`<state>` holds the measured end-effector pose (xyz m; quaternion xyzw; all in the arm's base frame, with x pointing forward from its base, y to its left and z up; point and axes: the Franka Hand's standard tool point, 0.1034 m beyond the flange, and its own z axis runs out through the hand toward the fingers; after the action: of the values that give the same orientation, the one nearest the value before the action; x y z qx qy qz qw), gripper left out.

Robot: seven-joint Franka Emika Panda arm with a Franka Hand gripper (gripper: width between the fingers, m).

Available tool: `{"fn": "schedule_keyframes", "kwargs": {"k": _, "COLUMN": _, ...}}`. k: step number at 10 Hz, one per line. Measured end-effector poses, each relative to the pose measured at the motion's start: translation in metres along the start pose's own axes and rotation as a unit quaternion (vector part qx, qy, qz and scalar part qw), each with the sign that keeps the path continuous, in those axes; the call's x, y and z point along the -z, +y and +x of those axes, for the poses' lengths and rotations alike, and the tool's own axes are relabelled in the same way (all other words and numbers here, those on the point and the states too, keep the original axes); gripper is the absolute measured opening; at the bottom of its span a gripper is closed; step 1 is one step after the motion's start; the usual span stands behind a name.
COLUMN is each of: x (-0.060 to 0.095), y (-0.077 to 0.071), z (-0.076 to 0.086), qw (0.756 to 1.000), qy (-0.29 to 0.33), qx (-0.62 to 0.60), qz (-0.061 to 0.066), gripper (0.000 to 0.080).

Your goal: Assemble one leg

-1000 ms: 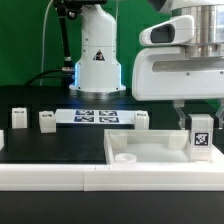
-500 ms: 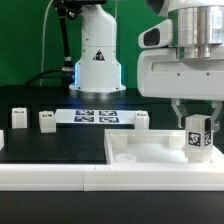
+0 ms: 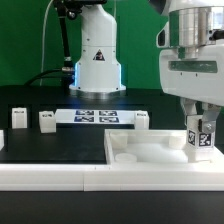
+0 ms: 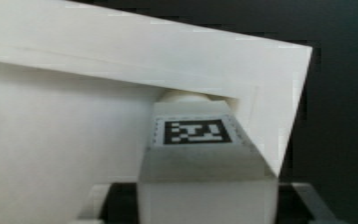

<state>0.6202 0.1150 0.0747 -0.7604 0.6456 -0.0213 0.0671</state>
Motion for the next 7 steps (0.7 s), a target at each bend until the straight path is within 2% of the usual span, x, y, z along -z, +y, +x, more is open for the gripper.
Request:
{"fn": "schedule_keyframes", "kwargs": {"k": 2, "x": -0.0001, "y": -0.0001, "z": 0.0003, "qw": 1.0, "qy": -0.001, "qx": 0.005, "qz": 0.001, "gripper": 0.0292}}
{"fn": "schedule_keyframes", "kwargs": {"k": 3, "x": -0.0002, "y": -0.0001, "z": 0.0003, "qw": 1.0, "qy": -0.001, "qx": 0.03, "qz": 0.0, "gripper": 0.0383}}
{"fn": "schedule_keyframes", "kwargs": {"k": 4, "x": 0.0001, "y": -0.0006, "z": 0.0004, "qw": 0.999, "qy": -0.001, "qx": 0.052, "qz": 0.001, "gripper": 0.0561}}
{"fn": "schedule_keyframes", "kwargs": {"k": 5, "x": 0.0002, "y": -0.0009, "z": 0.0008, "qw": 0.996, "qy": -0.001, "qx": 0.088, "qz": 0.001, "gripper": 0.0622}}
{"fn": "schedule_keyframes", "kwargs": {"k": 7, "x": 0.0006, "y": -0.002, "z": 0.0024, "qw": 0.978, "qy": 0.0, "qx": 0.207, "qz": 0.002, "gripper": 0.0644}}
